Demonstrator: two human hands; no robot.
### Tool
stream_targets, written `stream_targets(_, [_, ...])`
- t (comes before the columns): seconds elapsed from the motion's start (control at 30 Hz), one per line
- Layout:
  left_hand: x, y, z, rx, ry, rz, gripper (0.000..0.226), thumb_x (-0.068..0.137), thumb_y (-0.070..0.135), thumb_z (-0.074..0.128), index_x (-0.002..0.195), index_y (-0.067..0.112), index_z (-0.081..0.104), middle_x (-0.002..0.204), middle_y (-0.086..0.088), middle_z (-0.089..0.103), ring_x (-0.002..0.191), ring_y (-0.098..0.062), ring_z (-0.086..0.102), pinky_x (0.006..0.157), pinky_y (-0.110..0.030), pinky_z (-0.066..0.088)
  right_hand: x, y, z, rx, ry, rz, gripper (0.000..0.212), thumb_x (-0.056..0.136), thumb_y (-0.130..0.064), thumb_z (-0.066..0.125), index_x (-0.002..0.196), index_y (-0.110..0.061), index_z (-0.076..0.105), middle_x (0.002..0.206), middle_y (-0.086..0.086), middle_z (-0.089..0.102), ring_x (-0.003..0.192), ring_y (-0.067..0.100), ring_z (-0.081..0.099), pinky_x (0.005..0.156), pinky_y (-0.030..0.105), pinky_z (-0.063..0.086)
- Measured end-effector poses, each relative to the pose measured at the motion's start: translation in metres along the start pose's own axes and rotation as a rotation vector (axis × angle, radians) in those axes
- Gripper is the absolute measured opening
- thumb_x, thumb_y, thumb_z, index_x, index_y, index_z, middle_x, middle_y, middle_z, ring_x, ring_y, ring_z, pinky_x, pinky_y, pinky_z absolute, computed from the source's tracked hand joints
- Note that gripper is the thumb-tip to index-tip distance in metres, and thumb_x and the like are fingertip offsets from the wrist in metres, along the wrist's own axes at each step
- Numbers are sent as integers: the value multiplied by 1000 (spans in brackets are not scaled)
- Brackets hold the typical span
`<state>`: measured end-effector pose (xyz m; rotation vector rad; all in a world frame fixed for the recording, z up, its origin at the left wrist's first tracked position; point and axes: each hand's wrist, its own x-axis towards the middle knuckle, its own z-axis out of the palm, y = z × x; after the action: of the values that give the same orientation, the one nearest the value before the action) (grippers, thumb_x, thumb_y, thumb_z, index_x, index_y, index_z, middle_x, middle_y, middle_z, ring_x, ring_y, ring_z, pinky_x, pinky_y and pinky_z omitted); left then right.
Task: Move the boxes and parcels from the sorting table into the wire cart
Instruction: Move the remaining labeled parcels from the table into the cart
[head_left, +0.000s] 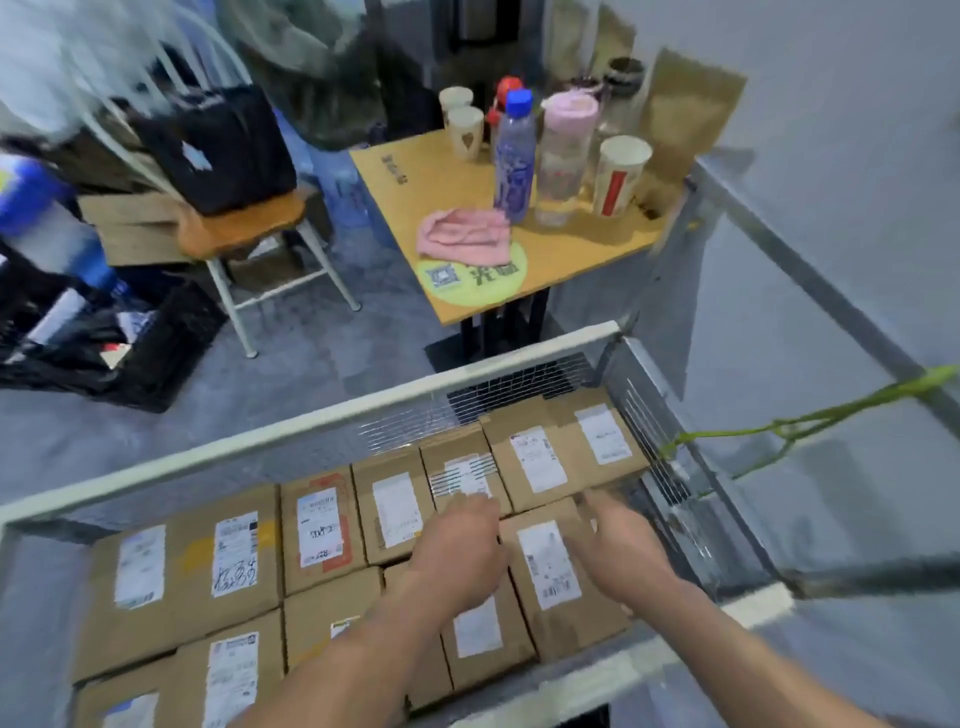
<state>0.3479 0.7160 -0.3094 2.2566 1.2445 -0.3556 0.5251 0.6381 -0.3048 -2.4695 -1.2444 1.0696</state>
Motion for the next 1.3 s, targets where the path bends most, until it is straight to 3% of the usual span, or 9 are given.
stream_targets(0.13, [-7, 35, -46, 116, 74, 224, 37, 99, 41, 49, 128, 18, 51, 134, -2, 51, 125, -24, 45, 101, -42, 44, -48, -14, -48, 87, 181, -39, 17, 90, -30, 60, 106, -27, 62, 104, -10, 68, 96, 17, 64, 79, 34, 53])
stream_targets(0.2, [-12, 60, -66, 188, 128, 329, 37, 98, 42, 50, 125, 17, 52, 130, -1, 53, 122, -23, 45, 98, -42, 45, -74, -13, -69, 95, 261, -35, 27, 89, -37, 59, 115, -30, 60, 111, -12, 65, 101, 17, 62, 80, 32, 50])
stream_targets(0.33, [-30, 123, -93, 252, 175, 525, 42, 99, 43, 49, 133, 17, 50, 140, 0, 49, 132, -23, 42, 104, -45, 43, -128, 2, -107, 73, 416, 13, 23, 93, -35, 59, 114, -26, 56, 112, -8, 59, 110, 23, 60, 84, 36, 46])
stream_targets(0.43, [-45, 170, -96, 281, 199, 648, 43, 99, 42, 48, 135, 19, 49, 142, 1, 49, 135, -23, 41, 106, -44, 41, -170, 27, -130, 39, 503, 101, 40, 97, -38, 58, 133, -21, 53, 130, 1, 58, 126, 26, 55, 97, 36, 43])
stream_targets(0.53, [-62, 217, -92, 323, 217, 747, 49, 100, 46, 48, 140, 18, 48, 148, 0, 47, 139, -23, 38, 110, -43, 39, -209, 60, -148, 20, 562, 163, 55, 100, -43, 55, 148, -20, 43, 153, 1, 46, 143, 22, 41, 112, 34, 35])
stream_targets(0.67, [-90, 283, -79, 376, 230, 872, 50, 99, 48, 47, 140, 18, 48, 146, -2, 49, 137, -24, 40, 109, -43, 40, -265, 110, -166, -6, 648, 265, 57, 100, -48, 50, 150, -21, 41, 154, 2, 45, 142, 21, 40, 112, 33, 35])
stream_targets(0.77, [-116, 333, -66, 387, 234, 962, 52, 100, 47, 47, 142, 17, 46, 148, -3, 47, 137, -24, 40, 110, -41, 38, -308, 149, -176, -34, 694, 330, 65, 102, -51, 47, 157, -19, 32, 163, 0, 34, 150, 18, 29, 117, 29, 26])
stream_targets(1.0, [-183, 440, -22, 463, 220, 1127, 52, 101, 50, 44, 141, 17, 45, 146, -3, 47, 133, -25, 43, 105, -37, 39, -401, 234, -197, -22, 798, 487, 52, 100, -51, 49, 143, -23, 47, 147, -1, 51, 136, 19, 46, 104, 30, 39])
stream_targets(1.3, [-265, 553, 29, 522, 200, 1287, 55, 102, 52, 42, 144, 17, 44, 146, -2, 48, 135, -22, 43, 106, -35, 37, -507, 325, -202, 34, 893, 672, 54, 101, -54, 44, 141, -17, 50, 148, 1, 51, 141, 19, 41, 106, 34, 41])
